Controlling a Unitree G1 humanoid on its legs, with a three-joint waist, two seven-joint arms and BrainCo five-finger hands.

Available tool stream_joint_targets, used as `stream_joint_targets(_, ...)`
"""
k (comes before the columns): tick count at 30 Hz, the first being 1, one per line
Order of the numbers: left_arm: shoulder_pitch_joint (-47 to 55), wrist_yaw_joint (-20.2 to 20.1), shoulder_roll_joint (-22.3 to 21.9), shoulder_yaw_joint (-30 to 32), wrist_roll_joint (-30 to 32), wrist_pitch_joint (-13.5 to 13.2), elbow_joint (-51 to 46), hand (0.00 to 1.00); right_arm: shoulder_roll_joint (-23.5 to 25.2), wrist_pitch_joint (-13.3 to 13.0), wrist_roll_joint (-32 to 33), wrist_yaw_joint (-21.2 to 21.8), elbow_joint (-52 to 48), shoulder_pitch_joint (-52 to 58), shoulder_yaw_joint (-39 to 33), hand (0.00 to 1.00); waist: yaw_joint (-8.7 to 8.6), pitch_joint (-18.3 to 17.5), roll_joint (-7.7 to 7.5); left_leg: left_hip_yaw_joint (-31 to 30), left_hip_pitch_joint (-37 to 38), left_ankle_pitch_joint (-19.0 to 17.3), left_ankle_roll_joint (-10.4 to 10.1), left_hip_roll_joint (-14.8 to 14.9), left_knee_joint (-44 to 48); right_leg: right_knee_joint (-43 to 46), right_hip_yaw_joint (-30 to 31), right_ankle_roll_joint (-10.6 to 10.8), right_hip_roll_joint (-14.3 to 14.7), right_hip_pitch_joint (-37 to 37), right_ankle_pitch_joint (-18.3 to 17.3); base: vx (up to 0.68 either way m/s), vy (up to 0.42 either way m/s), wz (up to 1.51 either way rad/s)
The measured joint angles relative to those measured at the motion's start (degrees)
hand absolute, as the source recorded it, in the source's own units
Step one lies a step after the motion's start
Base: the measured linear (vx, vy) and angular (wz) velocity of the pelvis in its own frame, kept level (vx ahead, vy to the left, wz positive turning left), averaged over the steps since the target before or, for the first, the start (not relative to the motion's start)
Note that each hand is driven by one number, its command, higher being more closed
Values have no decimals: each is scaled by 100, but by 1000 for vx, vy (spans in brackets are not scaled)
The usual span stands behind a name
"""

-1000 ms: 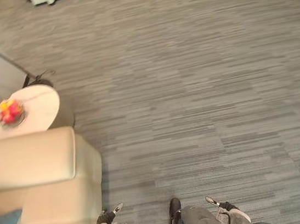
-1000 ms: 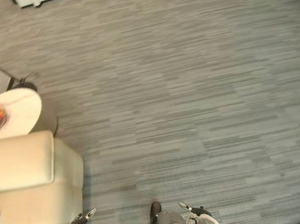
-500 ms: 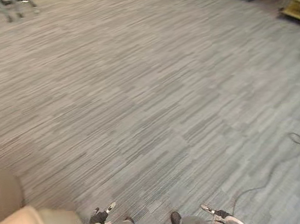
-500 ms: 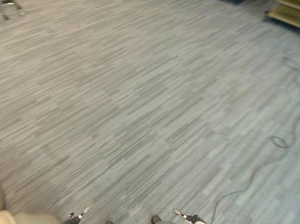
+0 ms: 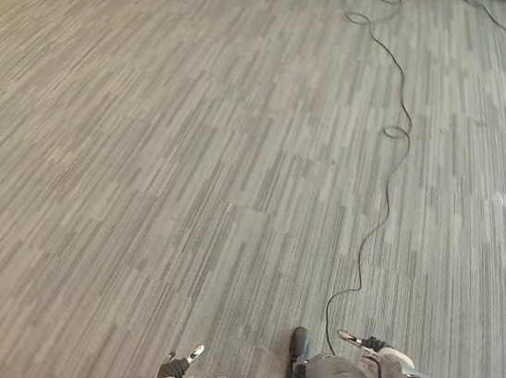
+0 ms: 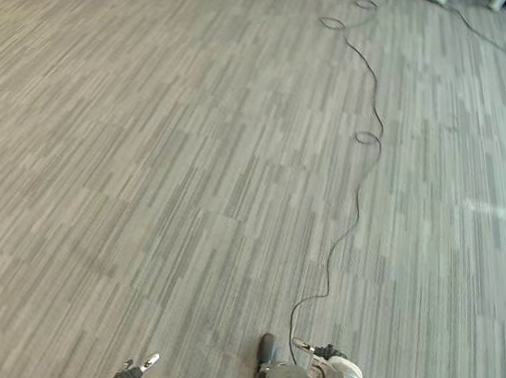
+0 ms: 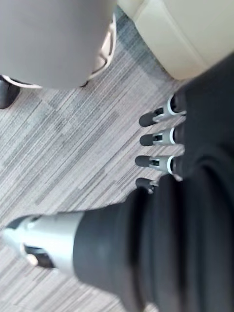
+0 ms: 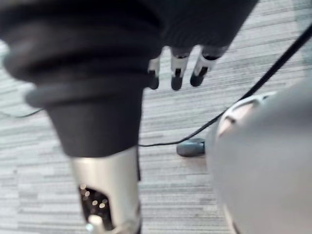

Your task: Pick up cushions and gather them together orderly.

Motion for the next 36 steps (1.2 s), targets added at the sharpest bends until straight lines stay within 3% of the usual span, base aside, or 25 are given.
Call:
stream_joint_targets(4,6,-2,-12,-6,99,6,8,0,-75,-9,16,-2,-13,147,-99,0,-18,-73,148,-126,306,-381,-135,191,-327,-342,170,74,371,187,32,-12,95,-17)
stream_joint_targets(7,-74,-5,69,-80,106,39,-87,0,4,-11,18,-4,-14,83,-88,0,62,61,25,-7,-173,-727,-293,515,995,-362,266,86,435,177,25,-81,93,-15)
stream_joint_targets(9,-89,-30,47,-106,96,64,-241,0,-3,-9,33,-13,-20,156,-87,0,87,102,-4,-125,-737,-645,-299,748,2337,-338,316,84,407,243,24,-85,62,-10)
stream_joint_targets(11,-84,-34,-14,-150,92,65,-314,0,-17,-7,169,-21,-72,184,-99,0,117,205,-5,-383,-997,-620,-211,734,2925,-324,476,112,273,400,-5,-5,128,-18)
stream_joint_targets(14,-112,-37,-34,-199,90,66,-318,0,-36,-7,217,-23,-219,226,-107,0,107,237,80,-427,-1246,-791,-137,695,2755,-360,579,143,124,407,-23,-17,121,-17)
stream_joint_targets(16,-113,-34,-40,-190,90,66,-392,0,1,-5,226,-30,-334,325,-106,0,158,241,87,-509,-1407,-790,-123,597,1895,-383,676,282,-27,328,-59,-41,143,-27)
stream_joint_targets(17,-108,-32,-57,-183,89,67,-467,0,-5,-3,224,-30,-466,363,-101,0,200,223,152,-646,-1356,-688,-150,611,1136,-384,722,365,15,254,-61,26,150,-36)
stream_joint_targets(18,-31,-28,-140,-174,78,66,-471,0,-29,-20,229,-39,-566,325,-105,0,250,199,320,-604,-1358,-310,-19,676,959,-109,703,385,87,219,-80,42,89,-29)
stream_joint_targets(19,-29,-26,-137,-176,76,64,-480,0,-25,-17,230,-41,-591,339,-102,0,258,205,312,-584,-1341,-270,-35,658,913,249,706,296,55,119,-227,173,107,-2)
stream_joint_targets(21,-31,-26,-68,-143,74,67,-524,0,46,-1,239,-48,-595,391,-87,0,236,237,134,-469,-1155,-134,-136,446,629,974,710,431,-161,199,-891,249,66,28)
stream_joint_targets(22,-23,-20,-69,-48,53,64,-572,0,62,-5,239,-52,-657,391,-22,0,265,232,60,-313,-1140,37,-95,501,778,945,724,461,-178,291,-1107,202,4,19)
stream_joint_targets(23,-10,-20,-75,18,23,68,-612,0,76,-6,238,-56,-704,396,46,0,305,247,62,-302,-1240,9,-131,561,1059,892,773,413,-198,323,-1131,120,79,11)
stream_joint_targets(24,-4,-33,-86,126,-34,48,-702,0,112,-14,229,-55,-790,329,157,0,330,292,-7,-394,-1811,-144,-88,658,1966,762,853,427,-187,387,-1177,98,134,-6)
stream_joint_targets(26,11,-26,-146,346,-79,35,-834,0,122,-20,234,-50,-824,223,157,0,423,285,-85,-725,-2253,-287,-46,543,1821,728,1063,508,-276,324,-1234,103,132,-31)
stream_joint_targets(27,48,-18,-149,366,-78,28,-875,0,110,-29,234,-51,-848,137,115,0,480,245,-27,-764,-2338,-200,-74,581,1533,704,1200,541,-250,283,-1254,179,203,-92)
stream_joint_targets(28,178,7,-107,401,-81,26,-870,0,134,-56,233,-39,-900,64,124,0,538,207,29,-787,-2366,111,-42,683,1244,758,1466,654,-236,305,-1336,218,232,-96)
stream_joint_targets(29,202,11,-69,409,-80,32,-840,0,140,-59,232,-38,-902,72,122,0,543,193,-4,-787,-2325,222,39,636,1232,786,1552,697,-275,319,-1388,263,258,-81)
stream_joint_targets(30,223,13,-21,415,-81,45,-782,0,153,-60,232,-39,-893,94,123,0,532,153,-63,-797,-2311,282,124,561,1234,825,1610,758,-333,301,-1443,218,177,-36)
stream_joint_targets(31,295,13,100,411,-82,60,-680,0,232,-58,228,-36,-793,160,125,0,468,-43,-253,-765,-2373,165,216,343,1250,992,1684,938,-550,138,-1586,420,268,-9)
stream_joint_targets(32,289,12,216,362,-82,63,-542,0,270,-64,227,-37,-632,223,118,0,374,-233,-403,-737,-2459,-50,305,169,1355,1378,1687,1163,-736,-64,-1723,438,244,1)
stream_joint_targets(33,280,12,257,360,-85,56,-518,0,281,-57,227,-36,-559,240,116,0,376,-226,-460,-687,-2461,-131,342,132,1415,1684,1709,1249,-800,-184,-1808,537,259,6)
stream_joint_targets(35,317,21,371,314,-142,86,-398,0,271,-34,225,-21,-406,229,85,0,379,-225,-565,-473,-2219,-345,588,84,1571,3892,1846,1574,-971,-836,-1943,436,173,-10)
stream_joint_targets(36,341,21,394,241,-152,95,-398,0,263,-38,224,-21,-384,235,62,0,367,-217,-570,-472,-2092,-366,625,51,1531,4287,1821,1629,-997,-877,-1858,353,117,-3)
